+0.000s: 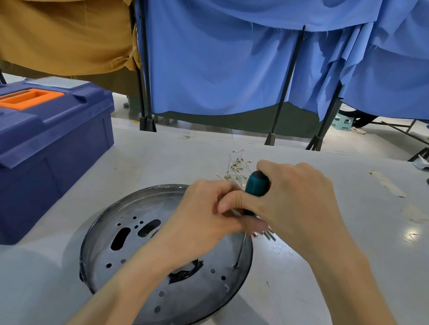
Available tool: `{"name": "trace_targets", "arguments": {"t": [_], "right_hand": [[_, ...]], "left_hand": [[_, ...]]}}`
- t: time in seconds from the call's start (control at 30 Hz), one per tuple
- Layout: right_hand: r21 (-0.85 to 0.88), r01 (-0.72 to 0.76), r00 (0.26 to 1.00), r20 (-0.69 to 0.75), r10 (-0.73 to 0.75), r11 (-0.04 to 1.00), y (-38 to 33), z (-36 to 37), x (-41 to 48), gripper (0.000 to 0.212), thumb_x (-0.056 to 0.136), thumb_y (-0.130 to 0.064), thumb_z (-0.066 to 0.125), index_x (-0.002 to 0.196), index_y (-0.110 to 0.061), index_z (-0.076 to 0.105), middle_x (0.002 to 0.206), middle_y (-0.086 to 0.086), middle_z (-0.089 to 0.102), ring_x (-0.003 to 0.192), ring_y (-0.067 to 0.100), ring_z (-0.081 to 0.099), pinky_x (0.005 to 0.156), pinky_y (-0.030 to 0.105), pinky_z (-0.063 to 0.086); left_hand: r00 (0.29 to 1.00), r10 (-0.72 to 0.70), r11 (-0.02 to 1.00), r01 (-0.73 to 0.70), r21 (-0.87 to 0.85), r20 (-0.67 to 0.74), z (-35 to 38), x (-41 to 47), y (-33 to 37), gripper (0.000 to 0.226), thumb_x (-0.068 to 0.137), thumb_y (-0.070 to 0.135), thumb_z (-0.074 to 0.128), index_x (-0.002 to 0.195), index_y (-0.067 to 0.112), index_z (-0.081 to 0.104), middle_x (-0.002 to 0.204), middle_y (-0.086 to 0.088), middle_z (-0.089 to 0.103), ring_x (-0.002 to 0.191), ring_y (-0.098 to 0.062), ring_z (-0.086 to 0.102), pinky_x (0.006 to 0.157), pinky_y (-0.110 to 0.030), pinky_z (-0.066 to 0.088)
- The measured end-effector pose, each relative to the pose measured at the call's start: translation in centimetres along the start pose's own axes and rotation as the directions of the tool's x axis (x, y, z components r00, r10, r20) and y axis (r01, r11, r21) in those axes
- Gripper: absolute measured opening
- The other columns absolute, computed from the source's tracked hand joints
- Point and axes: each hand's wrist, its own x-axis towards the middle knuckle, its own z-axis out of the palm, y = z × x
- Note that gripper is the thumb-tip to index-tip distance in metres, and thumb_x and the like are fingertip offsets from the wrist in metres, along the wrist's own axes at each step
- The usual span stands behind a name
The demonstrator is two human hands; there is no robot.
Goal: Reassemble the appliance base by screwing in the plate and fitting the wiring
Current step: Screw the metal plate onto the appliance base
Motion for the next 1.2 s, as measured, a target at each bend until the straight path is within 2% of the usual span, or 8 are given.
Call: {"name": "trace_targets", "arguments": {"t": [0.1,0.23,0.4,0.6,0.7,0.8,1.07,1.2], "right_hand": [[0.061,-0.001,0.999,0.037,-0.001,0.998,0.6,-0.4,0.1,0.061,0.065,-0.086,0.035,0.062,-0.027,0.048,0.054,-0.010,0.046,0.053,0.010,0.043,0.050,0.028,0.031],[0.468,0.027,0.988,0.122,-0.095,0.883,1.1,-1.1,-0.1,0.054,0.074,-0.065,0.063,0.117,-0.034,0.067,0.088,-0.022,0.063,0.057,0.004,0.058,0.060,0.013,0.041],[0.521,0.063,0.993,0.054,-0.107,0.851,0.7,-0.8,0.2,0.023,0.074,-0.042,0.072,0.081,-0.021,0.065,0.070,-0.012,0.063,0.060,0.009,0.057,0.058,0.026,0.051],[0.334,0.051,0.998,-0.049,-0.036,0.941,0.6,-0.4,0.2,0.051,0.066,-0.058,0.070,0.060,-0.020,0.037,0.051,-0.007,0.042,0.049,0.015,0.035,0.050,0.036,0.037],[0.499,0.035,0.998,0.020,-0.052,0.866,0.7,-1.3,0.0,0.039,0.068,-0.064,0.067,0.081,-0.028,0.066,0.068,-0.010,0.060,0.046,0.010,0.050,0.051,0.027,0.045],[0.601,0.084,0.994,0.008,-0.111,0.795,0.8,-1.2,-0.1,0.012,0.080,-0.032,0.073,0.084,-0.022,0.074,0.073,-0.013,0.065,0.056,0.011,0.061,0.057,0.027,0.052],[0.406,0.024,0.992,-0.120,0.027,0.914,0.0,0.4,0.3,0.058,0.072,-0.062,0.066,0.054,-0.018,0.033,0.048,-0.004,0.034,0.048,0.014,0.030,0.050,0.030,0.033],[0.614,0.011,0.997,0.054,-0.056,0.789,0.7,-0.8,0.1,0.031,0.072,-0.054,0.070,0.085,-0.025,0.070,0.075,-0.009,0.065,0.047,0.013,0.058,0.048,0.032,0.051]], "left_hand": [[0.999,-0.014,0.997,0.017,-0.081,0.029,0.1,0.2,0.2,0.013,0.076,-0.001,0.077,0.086,0.005,0.072,0.078,-0.010,0.074,0.072,-0.024,0.073,0.069,-0.032,0.061],[0.991,-0.065,0.990,0.079,-0.117,0.119,-0.8,0.2,-0.1,0.014,0.088,-0.005,0.063,0.092,0.007,0.070,0.083,-0.004,0.076,0.078,-0.022,0.074,0.069,-0.023,0.058],[0.986,-0.064,0.998,0.067,-0.015,0.151,-1.0,0.2,0.3,0.018,0.072,0.009,0.082,0.086,0.015,0.073,0.085,-0.004,0.075,0.084,-0.022,0.073,0.078,-0.031,0.059],[0.986,-0.112,0.990,0.121,-0.071,0.120,-0.2,0.4,0.2,0.017,0.072,0.008,0.083,0.088,0.008,0.075,0.082,-0.009,0.075,0.074,-0.022,0.073,0.066,-0.025,0.059],[0.973,-0.105,0.988,0.125,-0.087,0.206,-0.5,0.3,0.0,0.011,0.082,0.003,0.074,0.090,0.010,0.074,0.086,-0.007,0.076,0.080,-0.022,0.074,0.073,-0.025,0.059],[0.960,-0.104,0.988,0.130,-0.086,0.262,-0.9,0.3,-0.2,0.018,0.087,0.001,0.067,0.090,0.016,0.074,0.091,-0.002,0.076,0.086,-0.020,0.073,0.081,-0.030,0.058],[0.975,-0.119,0.986,0.138,-0.091,0.187,-0.2,0.4,-0.6,0.015,0.081,0.012,0.076,0.095,0.007,0.072,0.085,-0.004,0.076,0.081,-0.019,0.074,0.073,-0.023,0.058],[0.949,-0.092,0.984,0.133,-0.118,0.301,-0.7,0.3,-0.5,0.013,0.090,-0.001,0.063,0.099,0.004,0.070,0.093,-0.005,0.076,0.088,-0.023,0.073,0.082,-0.030,0.058]]}}
